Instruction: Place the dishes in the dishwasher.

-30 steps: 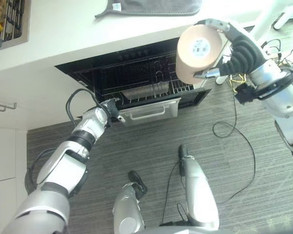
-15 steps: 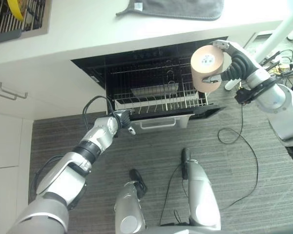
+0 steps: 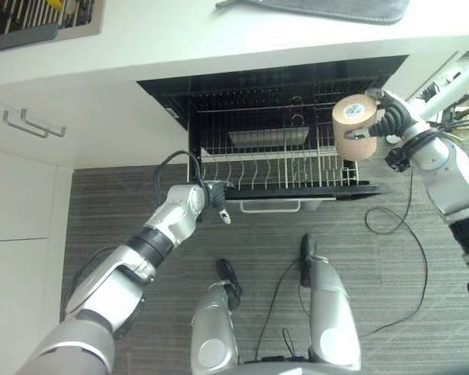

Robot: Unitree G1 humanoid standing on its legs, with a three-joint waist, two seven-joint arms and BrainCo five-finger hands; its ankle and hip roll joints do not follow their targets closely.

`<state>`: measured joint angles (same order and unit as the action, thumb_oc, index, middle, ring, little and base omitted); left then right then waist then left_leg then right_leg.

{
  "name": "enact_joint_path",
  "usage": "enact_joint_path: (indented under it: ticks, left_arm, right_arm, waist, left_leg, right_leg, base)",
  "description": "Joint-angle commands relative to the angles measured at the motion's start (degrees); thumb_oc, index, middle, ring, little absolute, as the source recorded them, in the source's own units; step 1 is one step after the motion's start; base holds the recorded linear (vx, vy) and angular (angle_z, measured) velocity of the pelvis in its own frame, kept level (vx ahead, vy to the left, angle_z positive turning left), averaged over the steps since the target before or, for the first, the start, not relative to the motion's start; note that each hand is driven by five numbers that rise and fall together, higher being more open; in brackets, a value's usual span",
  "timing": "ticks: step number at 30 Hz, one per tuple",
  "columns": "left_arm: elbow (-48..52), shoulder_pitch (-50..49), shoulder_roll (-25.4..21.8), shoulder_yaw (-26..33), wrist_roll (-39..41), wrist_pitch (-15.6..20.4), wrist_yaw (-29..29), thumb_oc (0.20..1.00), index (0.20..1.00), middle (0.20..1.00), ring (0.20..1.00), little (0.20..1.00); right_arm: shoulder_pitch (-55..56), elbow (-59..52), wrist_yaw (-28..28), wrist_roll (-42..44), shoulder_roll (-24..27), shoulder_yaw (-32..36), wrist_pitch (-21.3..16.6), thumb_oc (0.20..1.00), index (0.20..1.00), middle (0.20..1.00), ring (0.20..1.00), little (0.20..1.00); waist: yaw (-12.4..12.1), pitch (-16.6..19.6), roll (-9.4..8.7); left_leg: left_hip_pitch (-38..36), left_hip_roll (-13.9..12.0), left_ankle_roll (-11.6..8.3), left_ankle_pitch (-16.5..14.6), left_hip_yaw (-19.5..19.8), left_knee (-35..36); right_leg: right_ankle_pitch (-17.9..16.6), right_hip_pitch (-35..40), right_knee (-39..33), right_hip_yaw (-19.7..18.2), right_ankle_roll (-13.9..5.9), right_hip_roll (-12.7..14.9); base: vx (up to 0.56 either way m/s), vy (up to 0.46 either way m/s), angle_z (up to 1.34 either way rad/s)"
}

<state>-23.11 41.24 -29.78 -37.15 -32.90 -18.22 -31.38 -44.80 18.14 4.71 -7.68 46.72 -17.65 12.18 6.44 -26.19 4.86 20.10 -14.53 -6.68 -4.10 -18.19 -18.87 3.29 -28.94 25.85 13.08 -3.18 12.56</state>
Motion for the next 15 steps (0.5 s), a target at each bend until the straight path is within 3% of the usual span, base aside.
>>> enact_joint_path:
  ticks: [1,6,8,15]
  left_arm:
    - [-5.2,-16.4,1.5,-10.2,1.4,-3.7,-7.8,1.000,1.000,1.000,1.000,1.000]
    - [-2.6,-16.3,0.0,-10.7,2.5,-3.7,-7.6,1.000,1.000,1.000,1.000,1.000]
    - [-1.7,-16.1,-0.2,-10.7,5.0,-3.7,-5.7,1.000,1.000,1.000,1.000,1.000]
    - [3.0,-16.1,-1.7,-9.2,14.4,-1.7,4.0,1.000,1.000,1.000,1.000,1.000]
  right_arm:
    - [-11.5,-0.8,-2.3,2.6,0.4,1.0,-1.7,0.200,0.200,0.200,0.200,0.200]
    - [-15.9,8.7,-3.2,8.2,-1.2,-1.5,-0.6,0.200,0.200,0.200,0.200,0.200]
    - [-17.5,14.4,-3.0,14.6,-2.8,-2.1,0.0,0.200,0.200,0.200,0.200,0.200]
    - [-22.7,25.4,-3.4,15.7,-4.3,-5.1,0.7,0.200,0.200,0.200,0.200,0.200]
  waist:
    - [-1.2,-3.6,-2.36]
    - [-3.0,-3.6,-1.36]
    - [-3.9,-3.6,-0.86]
    - [-6.0,-3.6,0.96]
  left_leg:
    - [5.2,-1.8,-0.97,0.8,2.0,0.3]
    - [6.6,-1.1,-1.13,1.0,3.3,0.1]
    - [7.1,-0.8,-1.19,1.2,3.8,0.1]
    - [8.2,-0.1,-1.15,1.7,5.0,-0.2]
  right_leg:
    - [7.2,0.7,0.5,0.5,-4.30,3.3]
    - [7.2,0.0,0.9,1.3,-4.22,4.0]
    - [7.2,-0.3,1.0,1.6,-4.16,4.3]
    - [7.1,-1.5,2.1,2.1,-4.10,5.3]
  base:
    - [-0.03,-0.033,0.13]
    - [-0.01,-0.010,0.02]
    - [-0.01,0.008,0.08]
    - [0.00,0.021,0.09]
